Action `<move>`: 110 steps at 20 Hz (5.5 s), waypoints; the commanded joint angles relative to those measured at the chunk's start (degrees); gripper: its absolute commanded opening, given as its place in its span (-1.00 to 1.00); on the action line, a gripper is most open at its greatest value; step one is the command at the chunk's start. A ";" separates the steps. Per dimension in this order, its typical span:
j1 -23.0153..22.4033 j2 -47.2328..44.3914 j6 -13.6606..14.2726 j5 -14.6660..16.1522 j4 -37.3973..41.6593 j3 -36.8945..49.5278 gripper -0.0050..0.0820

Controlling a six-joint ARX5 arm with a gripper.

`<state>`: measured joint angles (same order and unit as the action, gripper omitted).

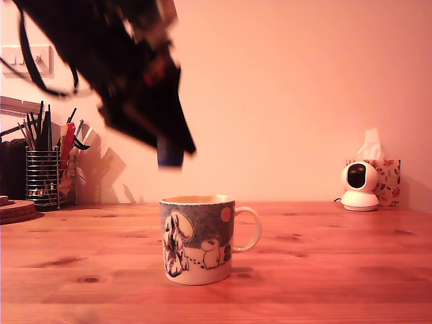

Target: Pick up the coffee capsules on the table and drop them inside the coffee cup

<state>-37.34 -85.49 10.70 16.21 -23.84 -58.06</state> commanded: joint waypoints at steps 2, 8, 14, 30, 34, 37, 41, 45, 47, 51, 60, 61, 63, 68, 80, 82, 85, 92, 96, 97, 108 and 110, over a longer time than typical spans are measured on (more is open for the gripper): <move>0.09 -2.93 -0.20 0.02 2.56 -0.44 -0.47; 0.04 -5.27 -0.22 0.33 3.78 -0.81 -0.47; 0.04 -5.27 -0.26 0.92 3.93 -0.85 -0.47; 0.04 -5.27 -0.24 0.92 3.72 -0.85 -0.41; 0.04 -5.27 -0.13 0.81 3.98 -0.92 0.38; 0.04 -5.18 2.25 0.98 4.00 -1.09 0.47; 0.04 -4.76 2.38 1.38 3.17 -2.21 0.44; 0.11 -0.76 2.38 1.38 -0.09 -2.93 -0.27; 0.20 2.71 2.84 1.38 -3.58 -2.93 -0.96; 2.10 6.86 2.58 1.81 -8.17 -2.89 -0.93; 7.74 10.36 -2.36 4.35 -4.39 6.19 -0.93; 8.24 11.50 -2.93 4.35 -3.89 7.69 -0.93; 8.96 13.73 -4.81 4.33 -1.88 11.47 -0.93; 9.64 17.77 -11.30 2.16 2.43 20.41 -0.93; 7.10 22.95 -18.03 -1.84 6.19 25.94 -0.93; 6.29 23.30 -17.77 -1.99 6.56 25.94 -0.93; 4.94 23.56 -17.79 -2.62 8.46 25.94 -0.93; 4.59 23.69 -17.16 -4.81 11.63 25.94 -0.93; 4.52 23.69 -16.70 -5.29 11.74 25.94 -0.93; 4.55 23.69 -16.70 -6.05 11.74 25.94 -0.93; 2.19 26.29 -24.72 -17.73 12.15 29.46 -0.93; 1.90 27.36 -24.96 -18.91 12.28 30.64 -0.93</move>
<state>-35.22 -58.39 -13.69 -2.31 -12.01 -28.75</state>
